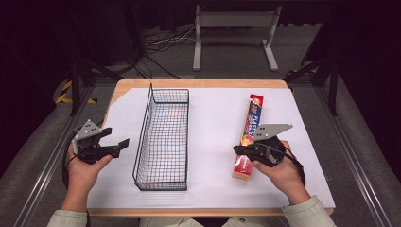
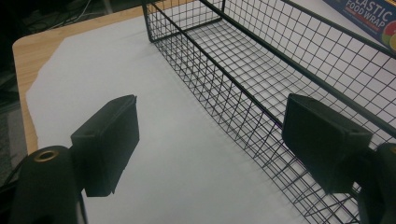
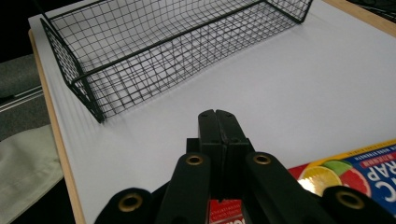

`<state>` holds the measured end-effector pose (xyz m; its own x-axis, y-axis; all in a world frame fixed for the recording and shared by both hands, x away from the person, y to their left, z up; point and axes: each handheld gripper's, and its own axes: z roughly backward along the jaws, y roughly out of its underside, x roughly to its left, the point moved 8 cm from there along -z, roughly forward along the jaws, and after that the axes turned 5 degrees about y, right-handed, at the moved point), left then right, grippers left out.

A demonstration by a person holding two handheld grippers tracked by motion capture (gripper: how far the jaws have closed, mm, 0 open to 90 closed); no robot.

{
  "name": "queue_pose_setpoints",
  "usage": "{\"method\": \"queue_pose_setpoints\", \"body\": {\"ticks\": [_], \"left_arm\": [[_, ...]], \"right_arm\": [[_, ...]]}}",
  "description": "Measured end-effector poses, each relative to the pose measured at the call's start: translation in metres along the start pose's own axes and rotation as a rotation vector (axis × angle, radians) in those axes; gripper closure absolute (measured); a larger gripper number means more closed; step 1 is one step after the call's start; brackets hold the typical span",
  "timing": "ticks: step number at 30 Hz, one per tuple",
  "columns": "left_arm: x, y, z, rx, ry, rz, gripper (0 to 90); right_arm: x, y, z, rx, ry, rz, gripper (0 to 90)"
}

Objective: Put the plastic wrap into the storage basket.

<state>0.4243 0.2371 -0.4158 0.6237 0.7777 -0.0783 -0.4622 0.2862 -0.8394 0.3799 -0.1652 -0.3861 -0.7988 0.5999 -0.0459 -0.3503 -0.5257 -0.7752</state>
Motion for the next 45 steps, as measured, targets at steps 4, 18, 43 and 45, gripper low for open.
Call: {"method": "queue_pose_setpoints", "body": {"ticks": [4,18,43,45], "left_arm": [[-0.001,0.000,0.000,0.001,0.000,0.001,19.7],[0.001,0.001,-0.001,0.005,0.000,-0.001,19.7],[0.003,0.001,0.001,0.003,0.003,0.008,19.7],[0.003,0.000,-0.001,-0.001,0.001,0.006,19.7]], "right_arm": [[0.008,-0.001,-0.007,0.006,-0.016,0.015,90.0],[0.008,0.027,-0.046,0.168,-0.004,0.005,90.0],[0.016,0.051,-0.057,0.397,0.024,0.022,90.0],[0.014,0.053,-0.050,0.409,0.027,0.017,90.0]]}}
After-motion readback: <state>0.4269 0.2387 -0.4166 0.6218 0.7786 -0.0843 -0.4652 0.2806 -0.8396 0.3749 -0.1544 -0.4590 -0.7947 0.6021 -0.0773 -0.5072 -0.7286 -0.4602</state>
